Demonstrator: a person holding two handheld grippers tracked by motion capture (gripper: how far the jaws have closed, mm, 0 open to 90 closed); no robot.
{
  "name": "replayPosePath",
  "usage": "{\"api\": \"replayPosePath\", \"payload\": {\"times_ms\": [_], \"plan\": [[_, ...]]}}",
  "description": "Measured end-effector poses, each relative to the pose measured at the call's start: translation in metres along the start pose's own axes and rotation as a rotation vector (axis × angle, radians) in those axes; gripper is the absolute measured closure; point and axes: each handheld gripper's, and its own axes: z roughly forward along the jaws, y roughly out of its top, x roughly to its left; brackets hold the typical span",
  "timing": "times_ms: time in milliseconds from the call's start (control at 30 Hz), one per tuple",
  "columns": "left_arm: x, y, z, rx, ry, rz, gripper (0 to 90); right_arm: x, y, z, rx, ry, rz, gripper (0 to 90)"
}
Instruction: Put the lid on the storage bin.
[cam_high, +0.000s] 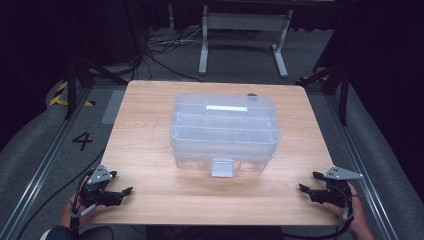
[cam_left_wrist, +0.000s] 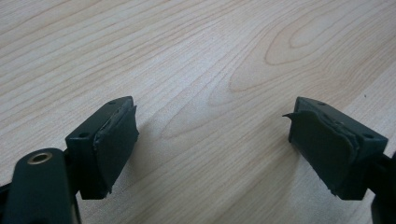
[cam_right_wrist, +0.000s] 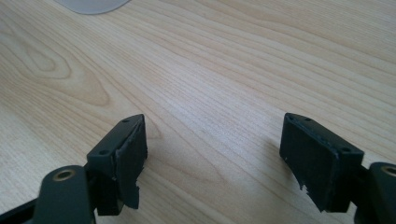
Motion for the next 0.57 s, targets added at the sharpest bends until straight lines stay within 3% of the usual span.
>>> {"api": "replayPosePath", "payload": {"times_ms": [567], "plan": [[-0.0008,0.0002,0.0004,0.0,0.003,-0.005,15.6,0.0,0.0001,0.0001,0.0,-0.002,0.001,23.2]]}}
